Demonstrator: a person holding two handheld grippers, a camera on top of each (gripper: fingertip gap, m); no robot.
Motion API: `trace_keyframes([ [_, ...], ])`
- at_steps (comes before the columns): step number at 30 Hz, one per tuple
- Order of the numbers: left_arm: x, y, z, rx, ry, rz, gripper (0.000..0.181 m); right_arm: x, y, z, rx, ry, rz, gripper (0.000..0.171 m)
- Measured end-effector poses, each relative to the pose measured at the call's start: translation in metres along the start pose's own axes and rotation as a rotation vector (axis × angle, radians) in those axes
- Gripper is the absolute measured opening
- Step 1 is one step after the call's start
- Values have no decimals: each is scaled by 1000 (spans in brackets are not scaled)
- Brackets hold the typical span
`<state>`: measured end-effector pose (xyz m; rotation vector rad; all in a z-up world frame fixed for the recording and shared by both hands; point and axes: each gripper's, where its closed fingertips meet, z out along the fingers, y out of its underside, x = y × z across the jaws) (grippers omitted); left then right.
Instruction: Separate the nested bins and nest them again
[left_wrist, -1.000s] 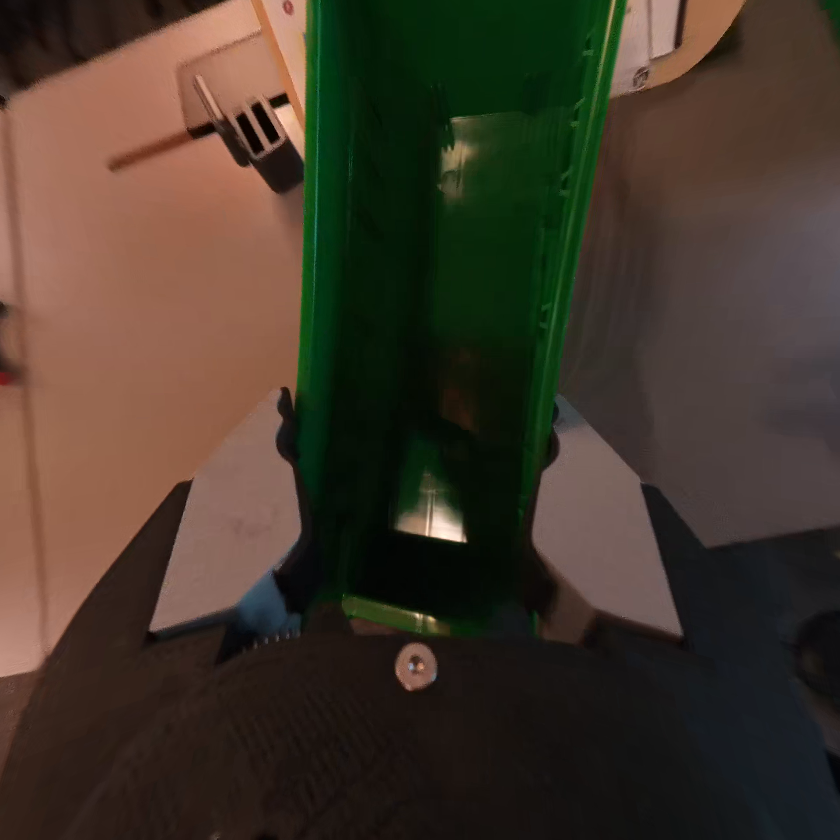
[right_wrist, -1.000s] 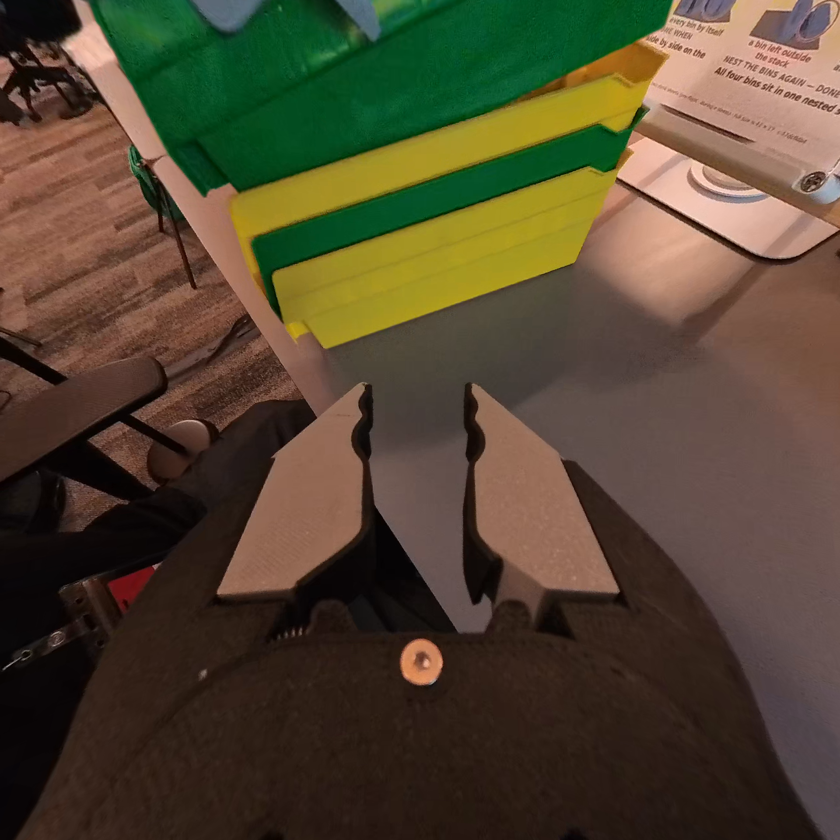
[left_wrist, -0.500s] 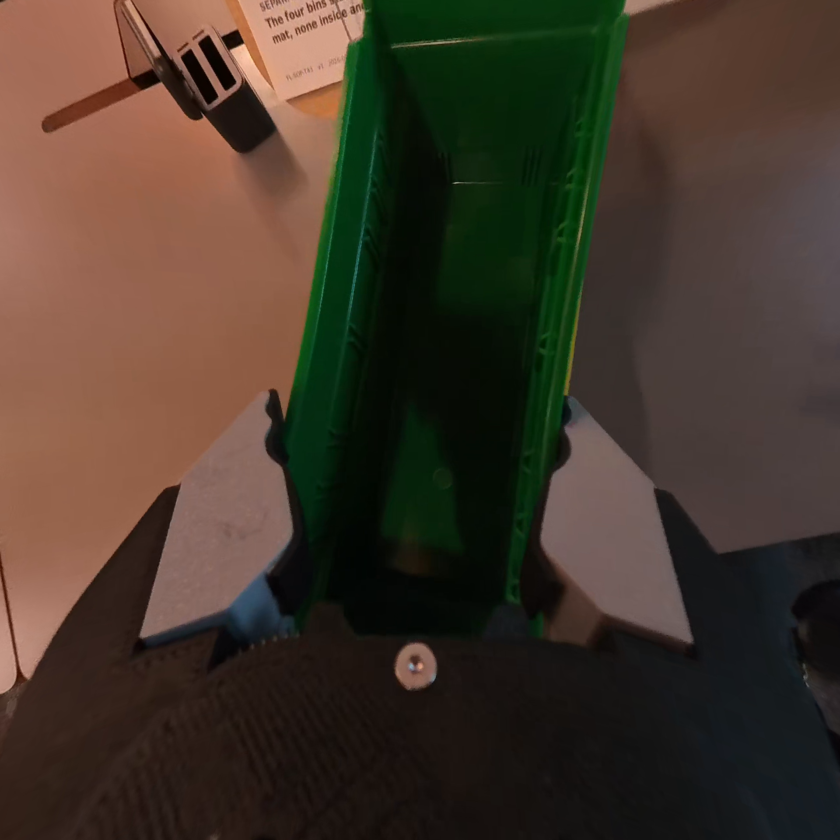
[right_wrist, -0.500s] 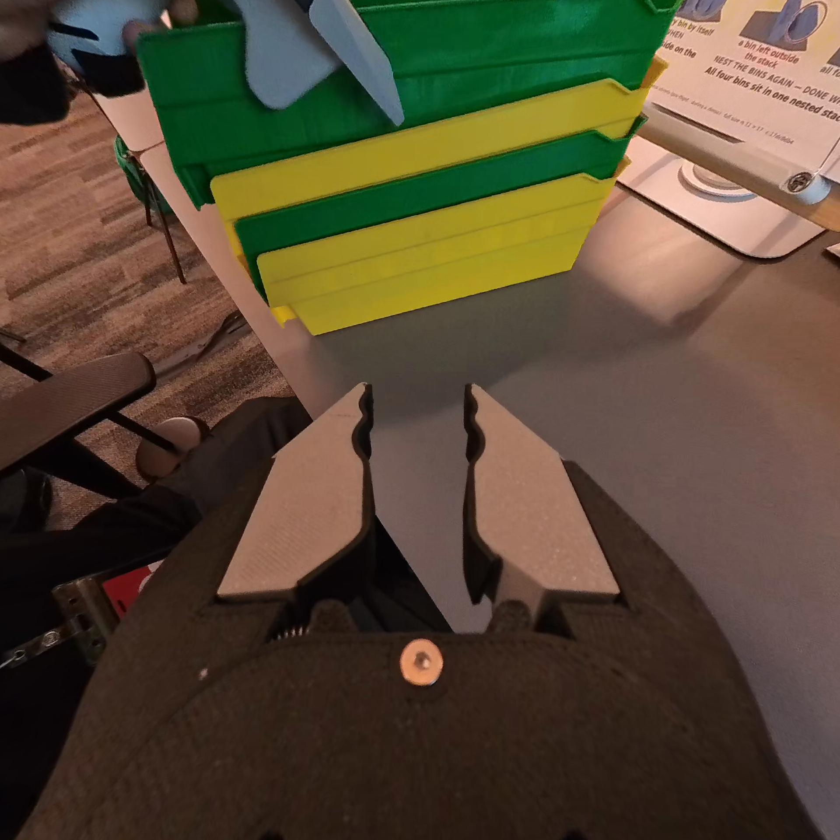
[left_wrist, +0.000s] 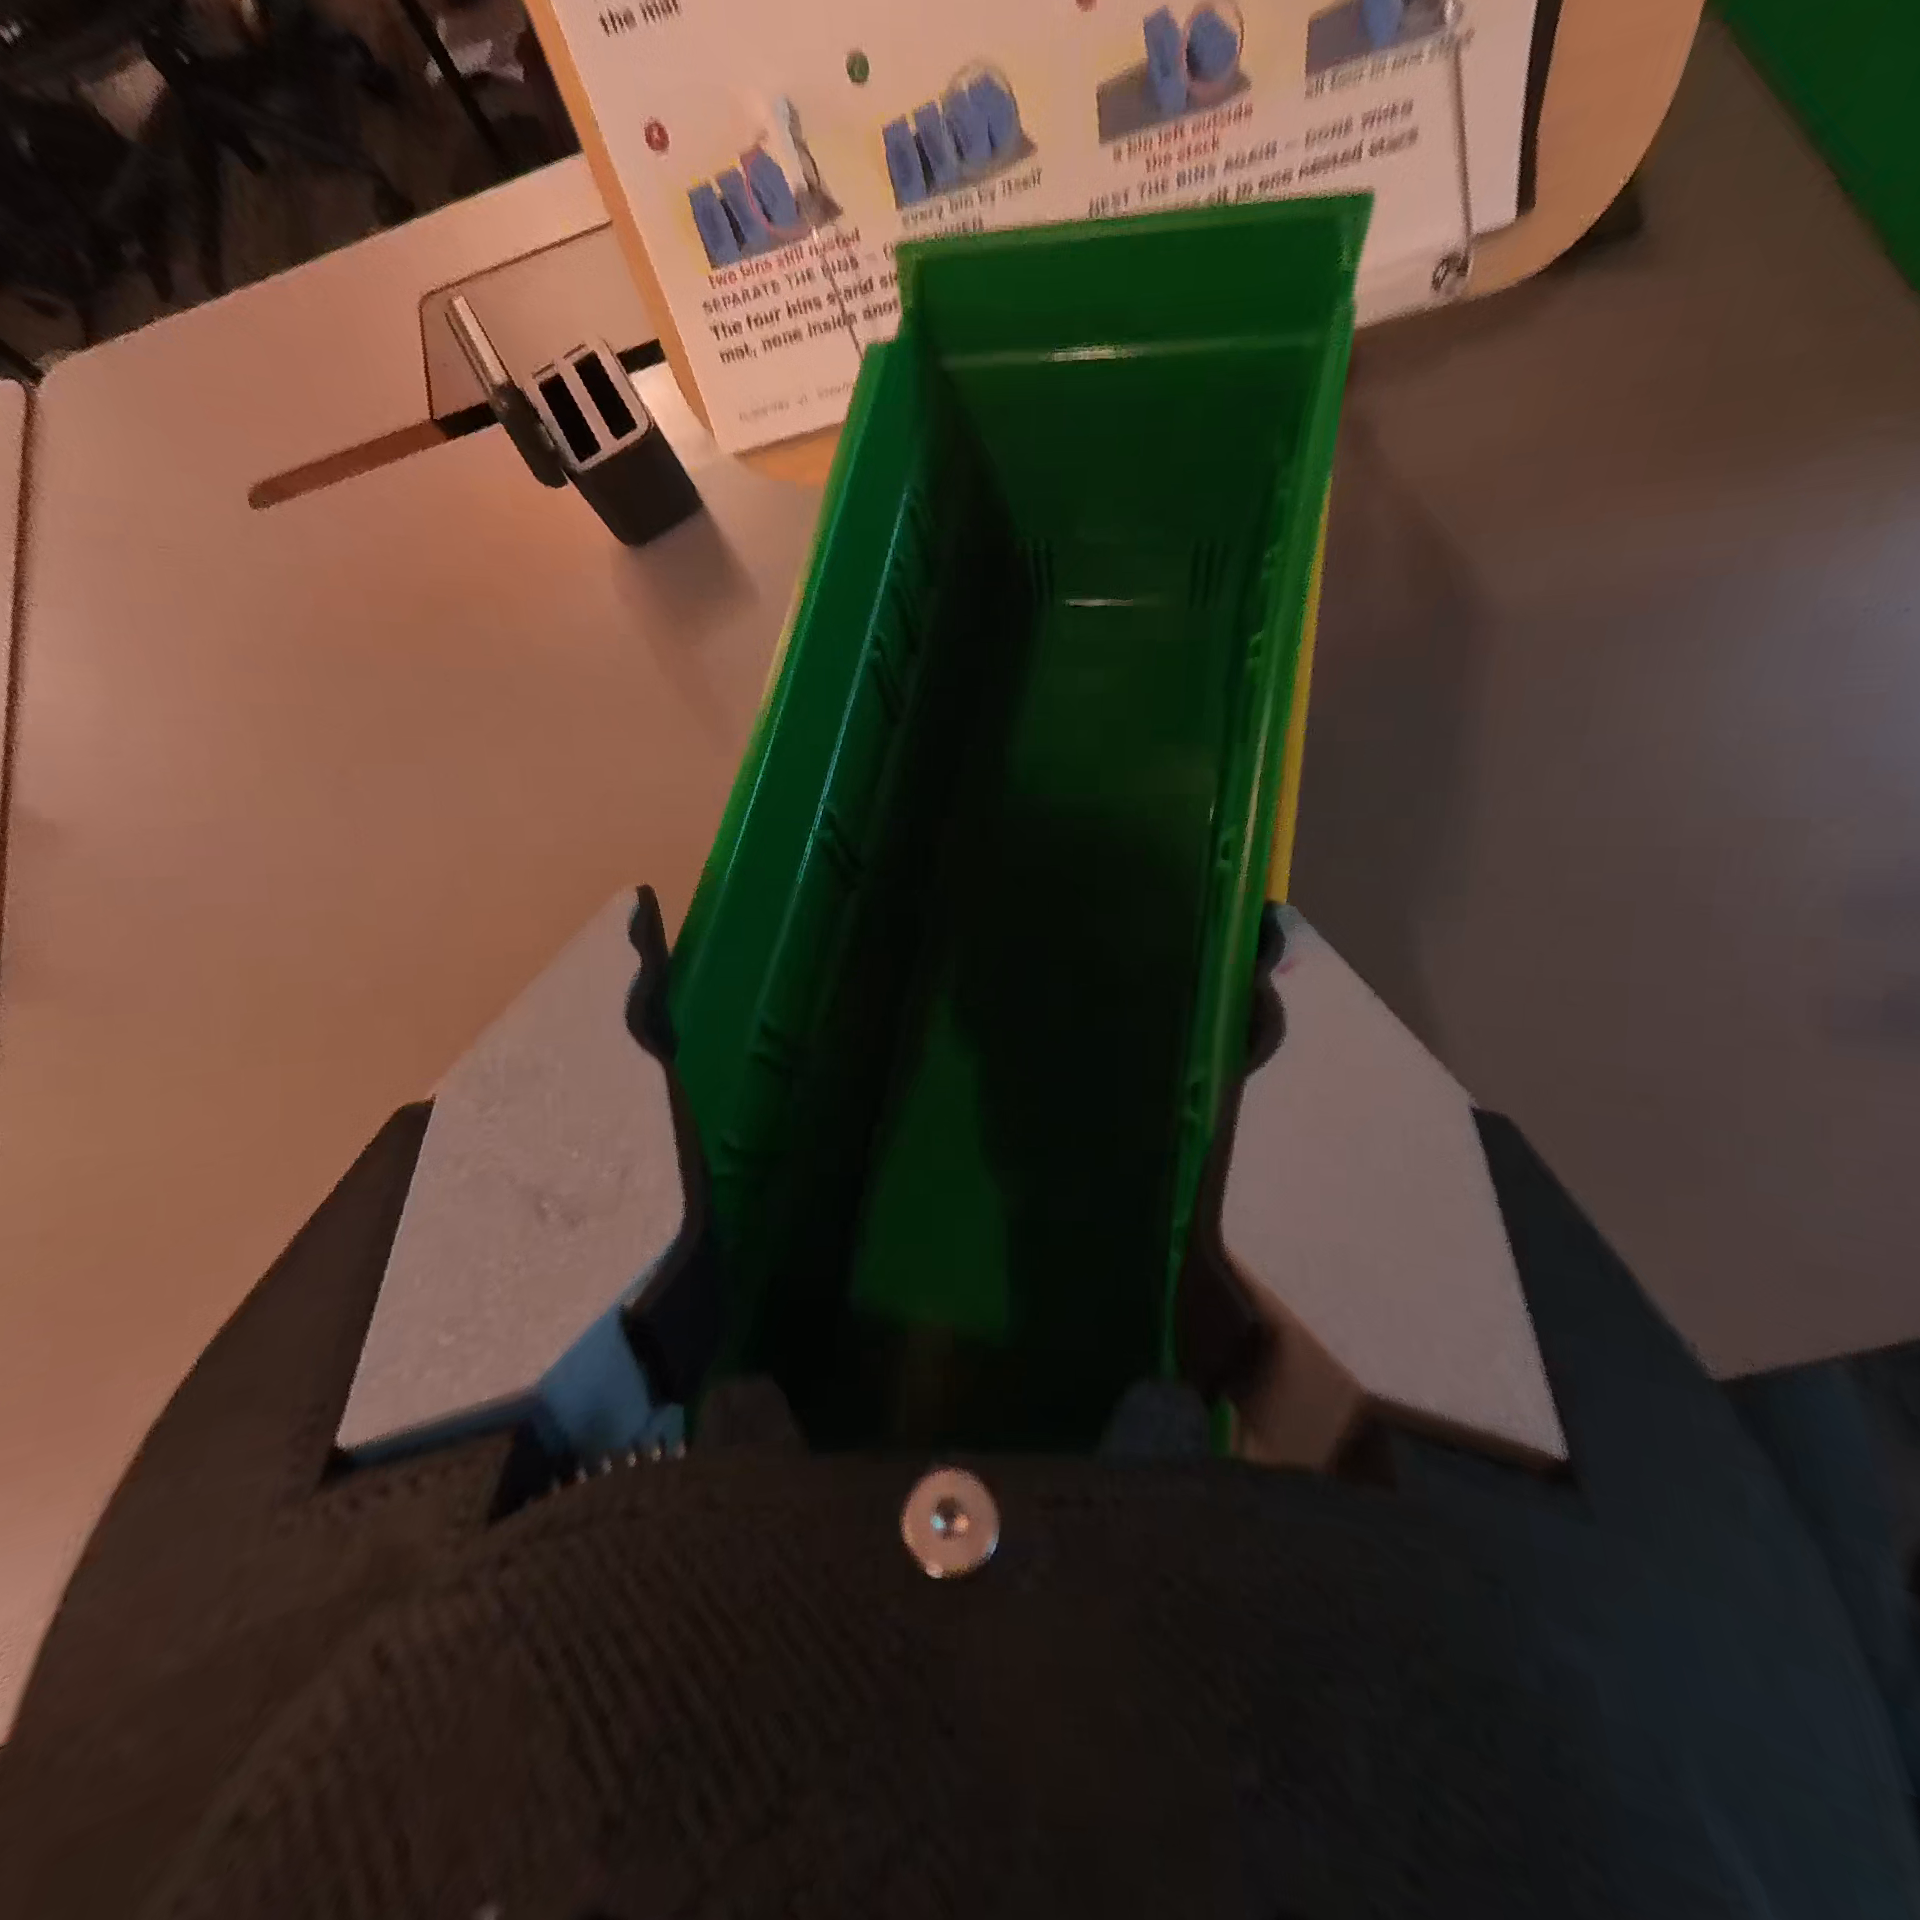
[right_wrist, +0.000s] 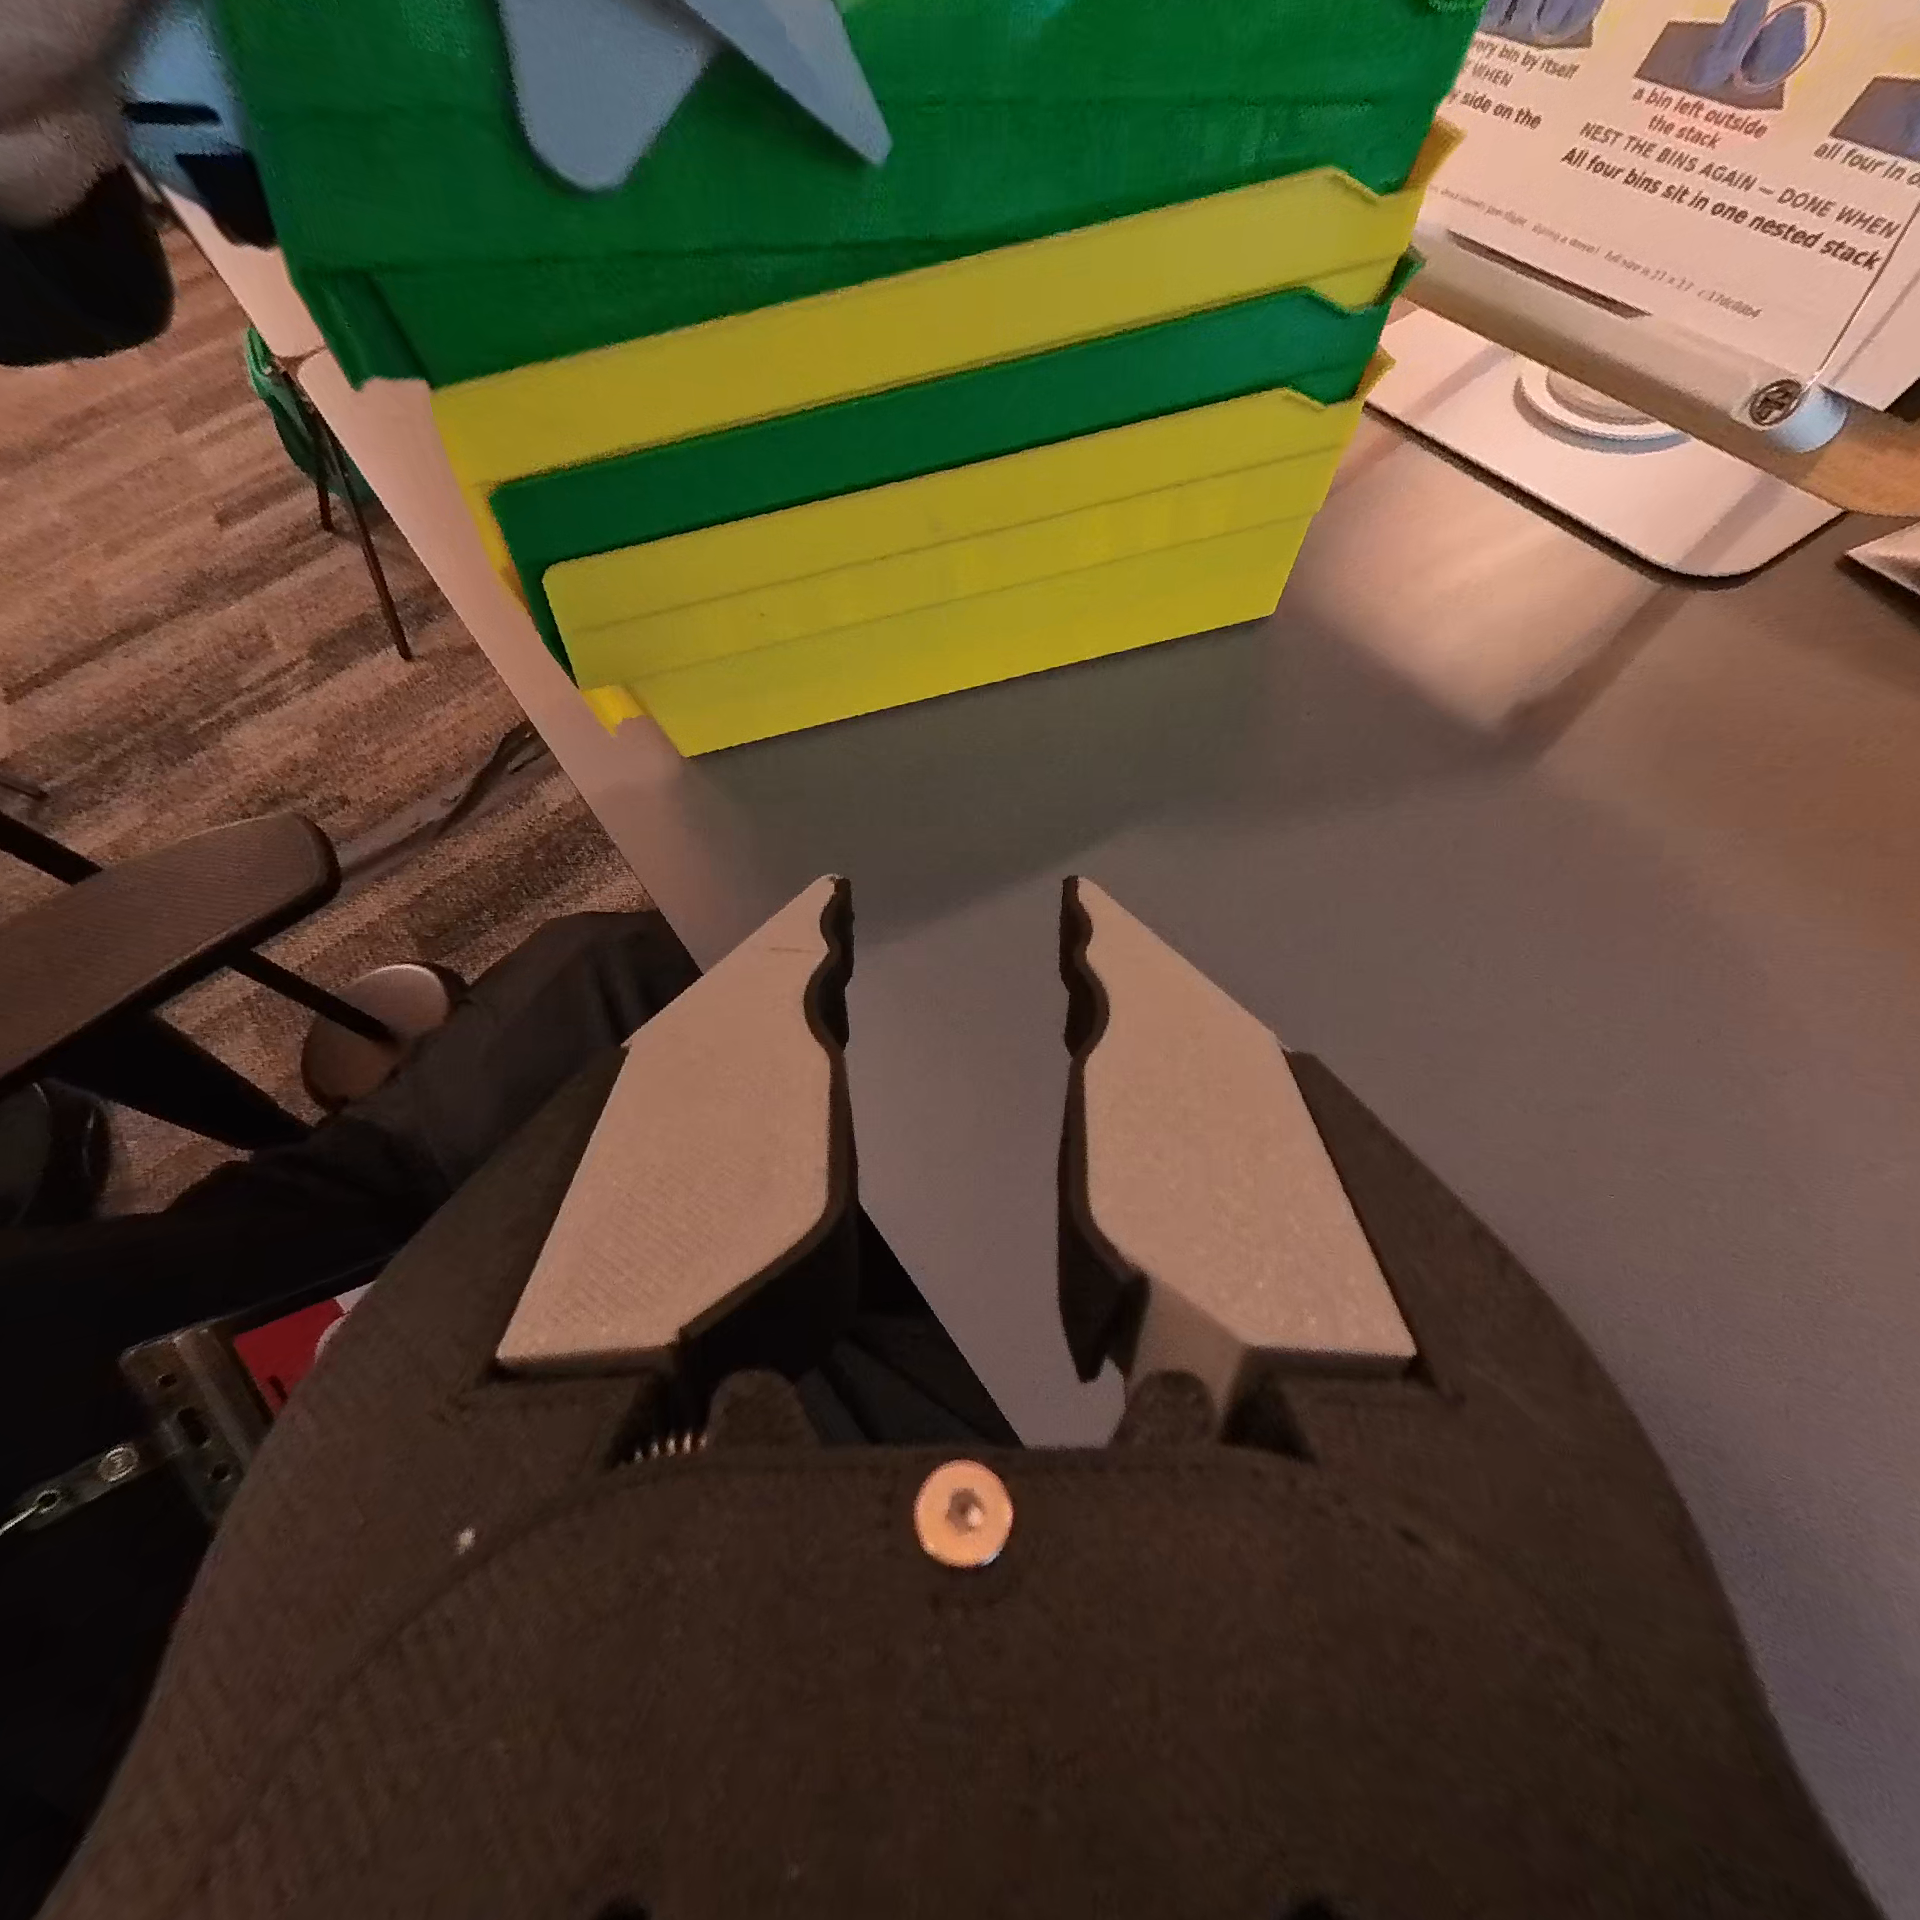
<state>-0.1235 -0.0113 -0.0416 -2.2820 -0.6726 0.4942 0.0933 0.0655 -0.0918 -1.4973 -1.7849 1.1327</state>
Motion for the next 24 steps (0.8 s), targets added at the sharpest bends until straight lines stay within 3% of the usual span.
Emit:
trace_keyframes([
  [10,2,-6,5,188,14,-100,109,-1,0,-1,1,2,-6,37],
  [14,15,-14,-9,245,128,-176,114,-1,3,1,-14,5,-14,38],
  [15,18,-20,-17,271,196,-237,106,0,4,2,-18,4,-11,38],
  [18,30,-44,-55,394,452,-306,56,3,6,4,-26,4,-2,39],
  [21,22,-42,-72,380,464,-205,54,4,7,3,-28,7,-3,39],
  [22,26,-35,-75,341,485,-128,47,4,7,2,-29,8,-3,40],
  [24,34,-10,-79,224,534,42,52,4,8,2,-31,9,-4,40],
])
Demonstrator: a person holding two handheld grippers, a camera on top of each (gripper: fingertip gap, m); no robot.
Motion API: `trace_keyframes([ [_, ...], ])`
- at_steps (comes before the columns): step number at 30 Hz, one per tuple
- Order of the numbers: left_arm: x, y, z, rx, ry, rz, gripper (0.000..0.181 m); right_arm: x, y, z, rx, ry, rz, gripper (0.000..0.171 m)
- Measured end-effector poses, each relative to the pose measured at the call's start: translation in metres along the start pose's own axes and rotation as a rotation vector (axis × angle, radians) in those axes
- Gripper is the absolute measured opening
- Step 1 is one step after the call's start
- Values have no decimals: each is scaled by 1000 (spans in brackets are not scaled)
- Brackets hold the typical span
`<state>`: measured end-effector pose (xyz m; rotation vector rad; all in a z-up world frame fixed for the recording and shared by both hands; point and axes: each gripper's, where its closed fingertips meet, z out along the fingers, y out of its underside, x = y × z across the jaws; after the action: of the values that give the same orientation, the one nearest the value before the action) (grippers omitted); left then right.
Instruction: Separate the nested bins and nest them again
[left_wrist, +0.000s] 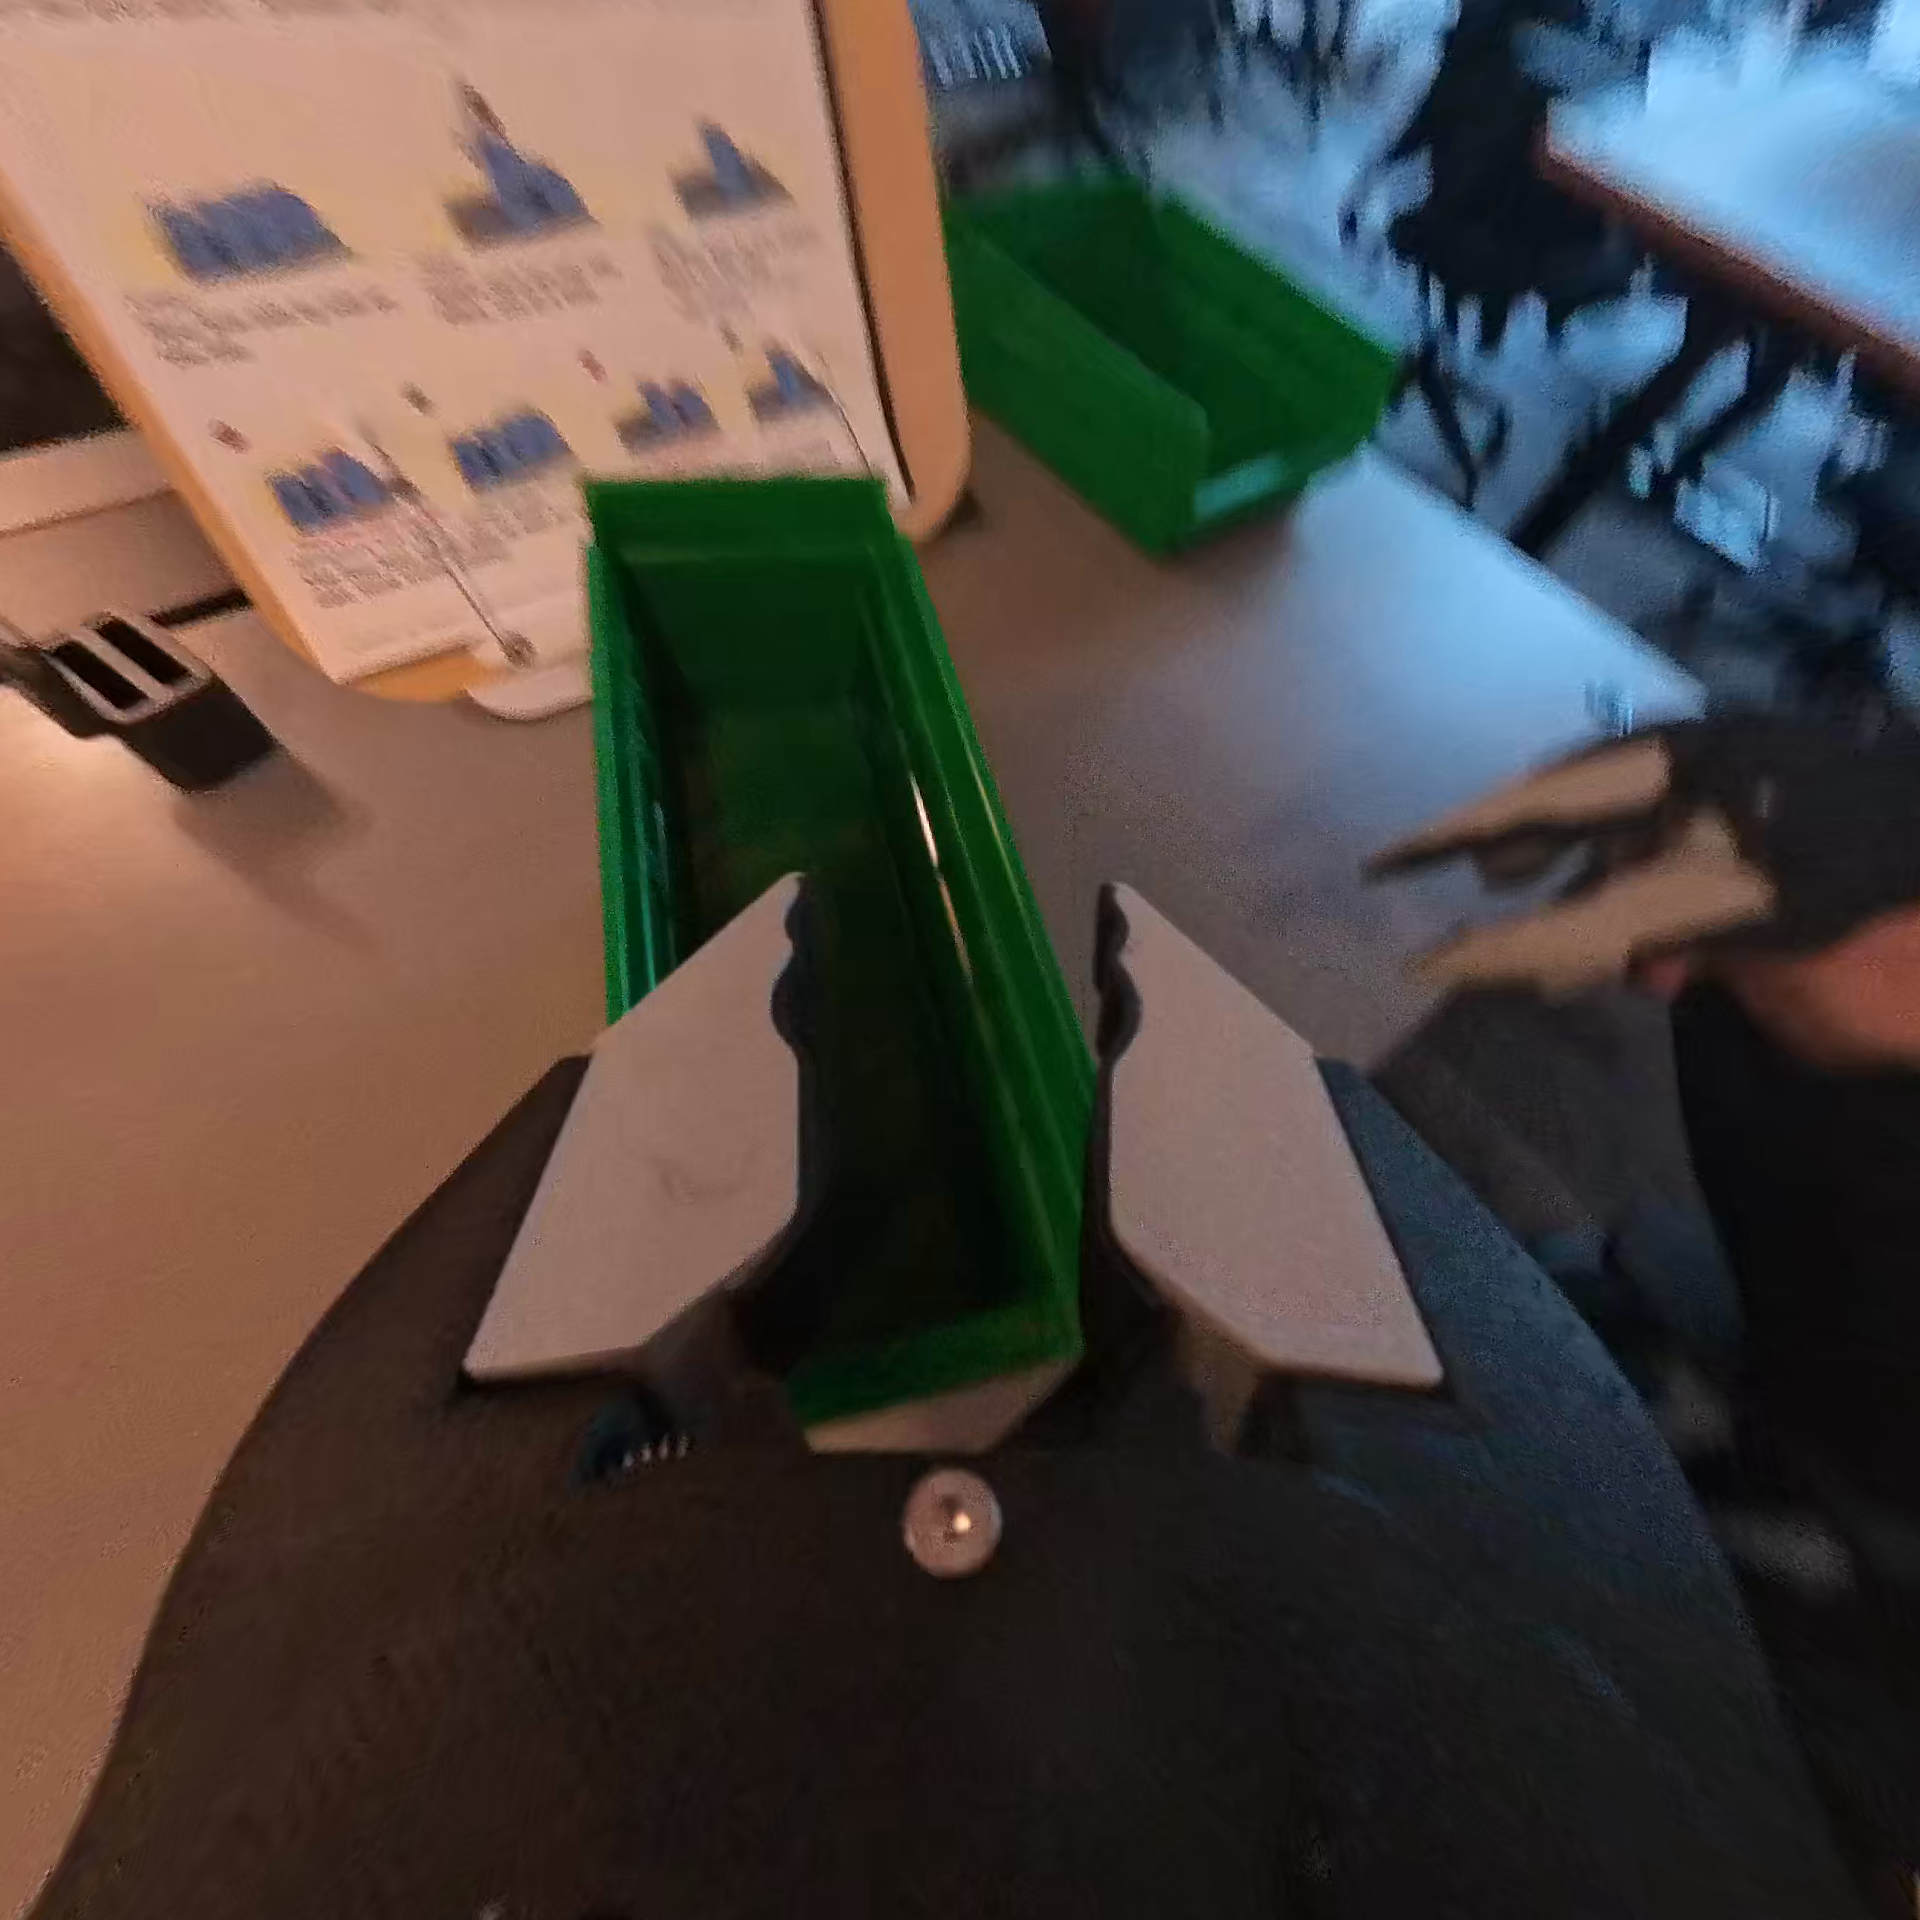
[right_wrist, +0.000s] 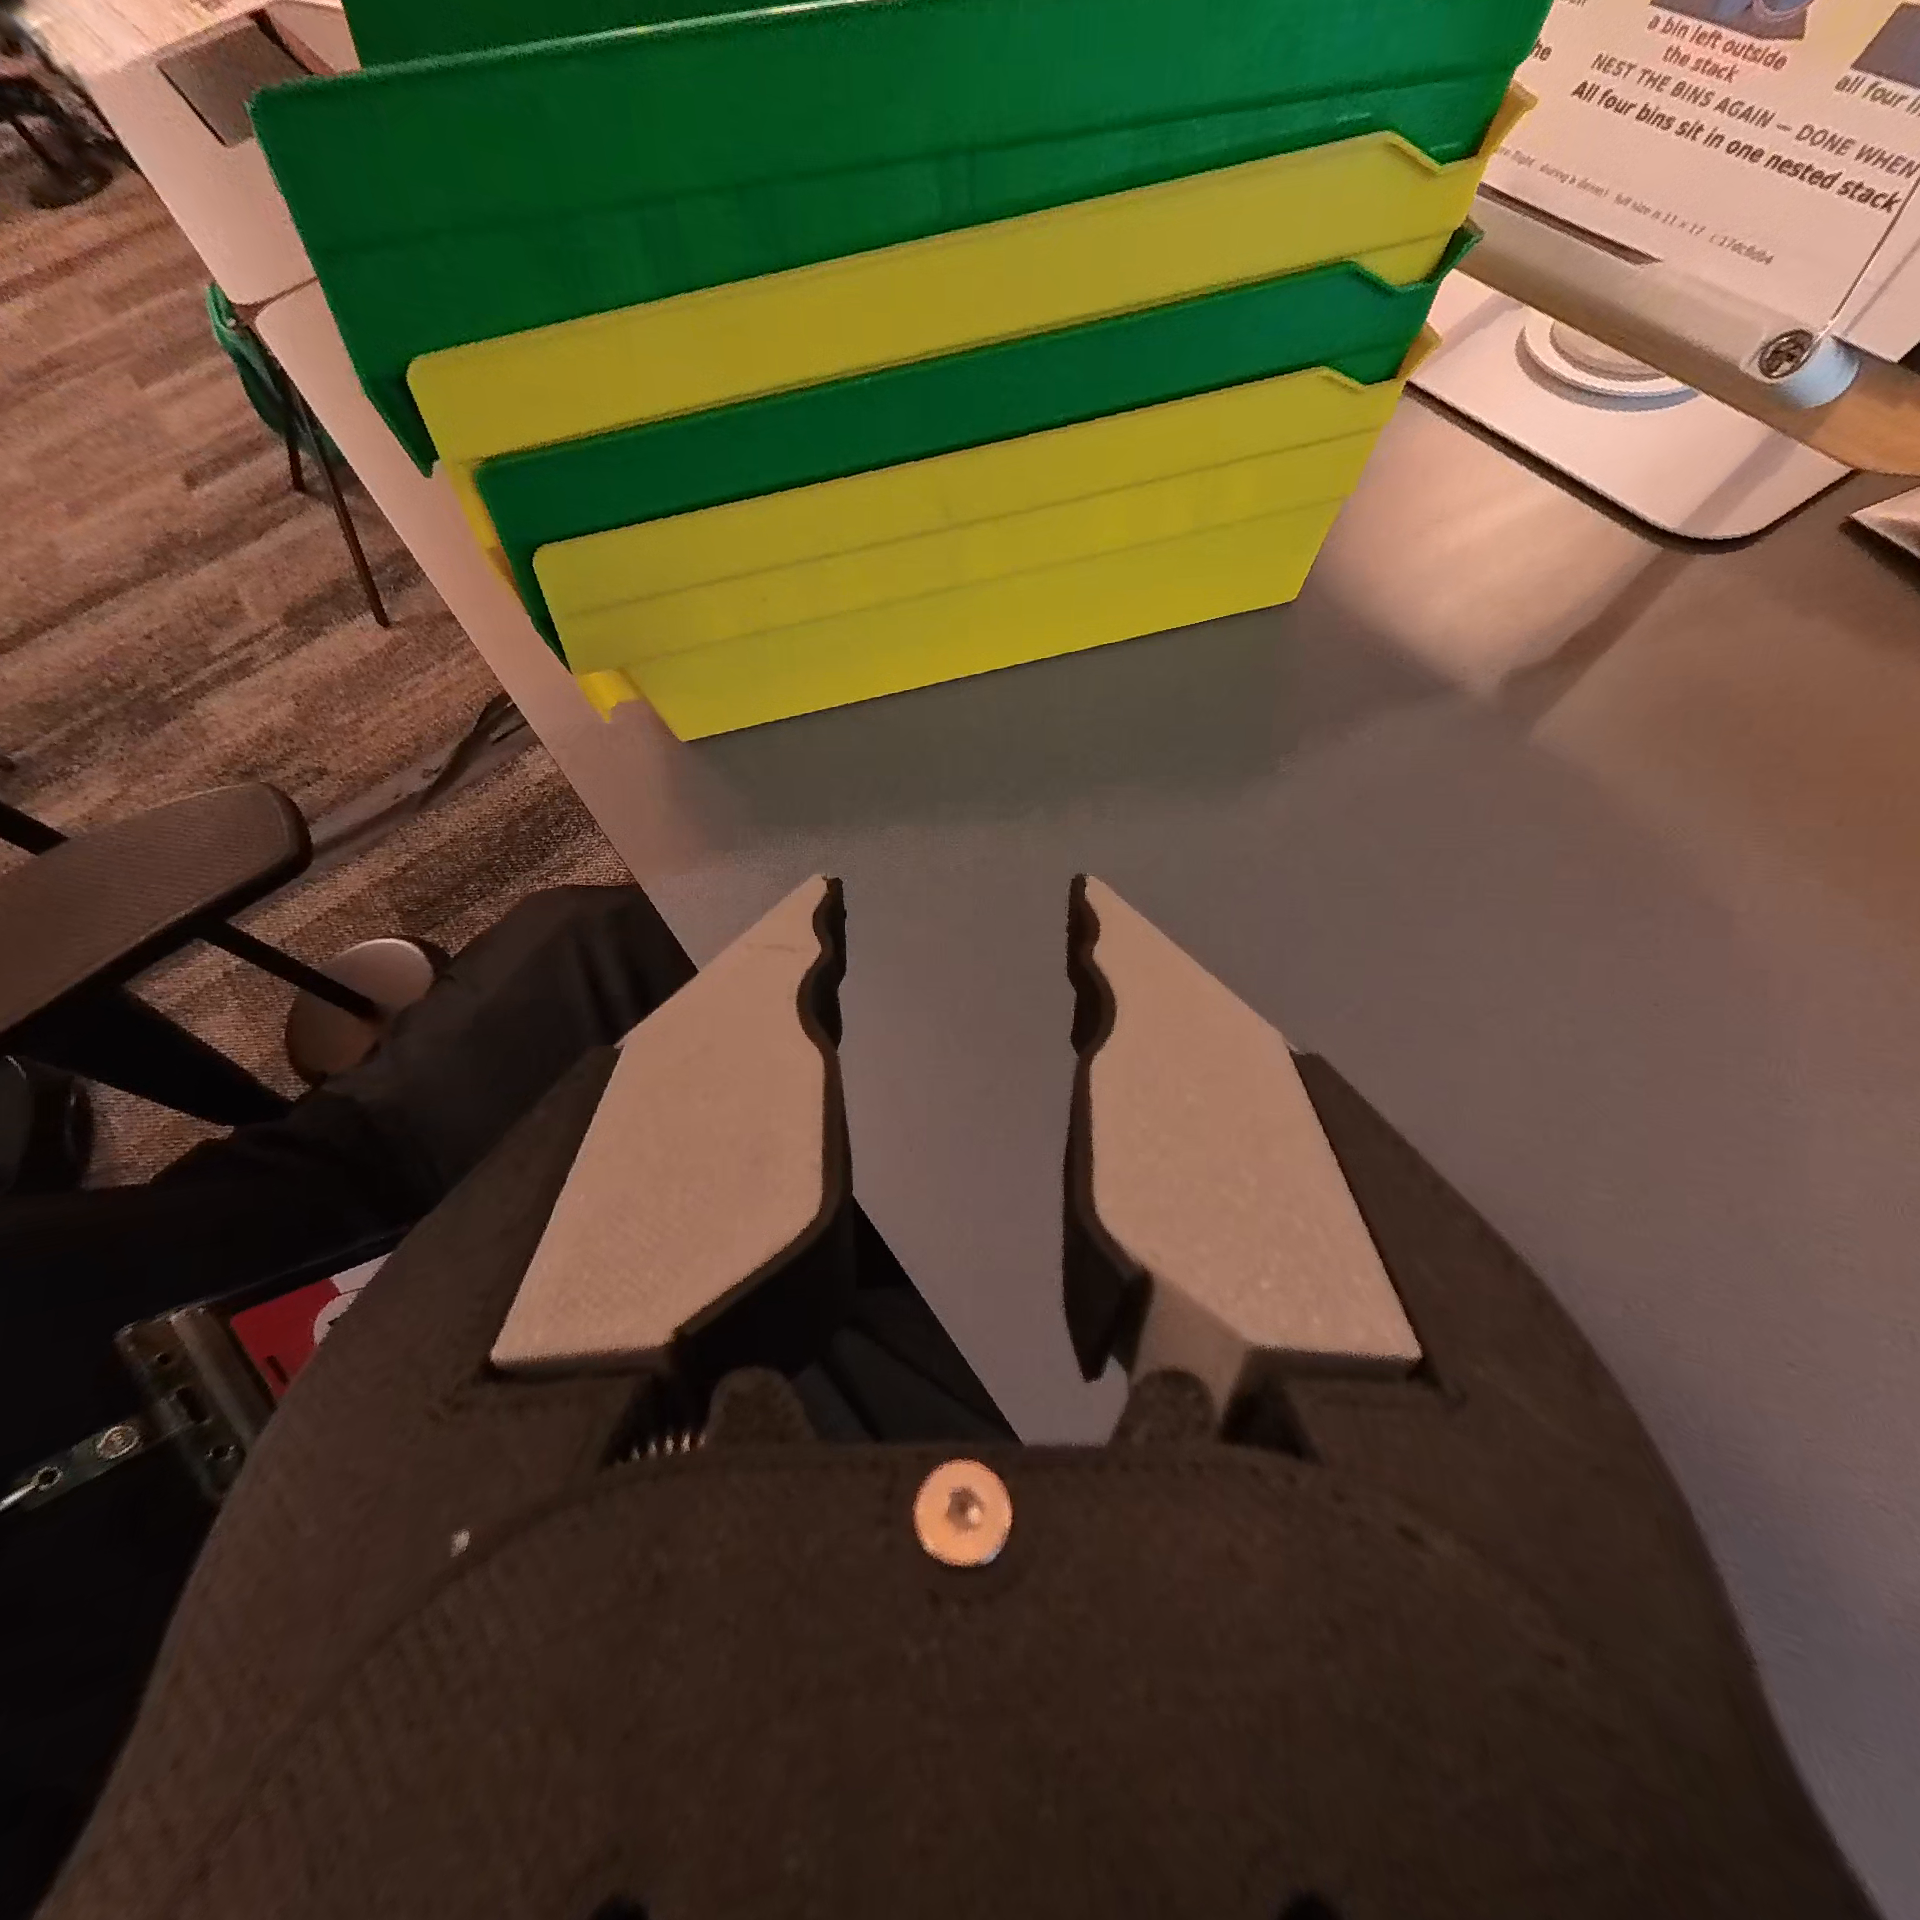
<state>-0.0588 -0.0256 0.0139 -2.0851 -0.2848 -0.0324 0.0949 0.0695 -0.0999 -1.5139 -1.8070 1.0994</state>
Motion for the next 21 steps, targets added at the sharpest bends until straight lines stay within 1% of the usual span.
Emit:
trace_keyframes([
  [1,4,16,-2,-93,29,57,55,0,0,0,-2,1,-1,40],
  [2,4,32,-6,-177,30,126,53,1,1,0,-4,2,-1,40],
  [4,-9,57,-14,-293,-44,296,48,2,1,0,-6,3,1,40],
  [6,-15,76,-22,-377,-70,441,44,2,2,0,-9,4,2,40],
  [7,-12,86,-25,-412,-36,483,42,2,3,1,-11,5,1,40],
  [8,-8,97,-26,-443,-2,511,35,2,3,1,-13,6,-1,41],
  [9,-8,106,-24,-469,5,531,28,2,3,1,-16,8,-3,40],
  [12,-20,126,-12,-535,-51,544,12,2,5,3,-23,9,-7,41],
  [15,-23,136,8,-535,-89,563,0,1,6,5,-31,9,-9,41],
  [18,-16,138,17,-558,-78,560,0,1,9,6,-42,12,-16,42],
  [20,-14,131,17,-547,-86,567,7,3,10,6,-47,16,-17,43],
  [21,-10,127,15,-531,-65,563,11,4,10,5,-48,18,-15,43],
])
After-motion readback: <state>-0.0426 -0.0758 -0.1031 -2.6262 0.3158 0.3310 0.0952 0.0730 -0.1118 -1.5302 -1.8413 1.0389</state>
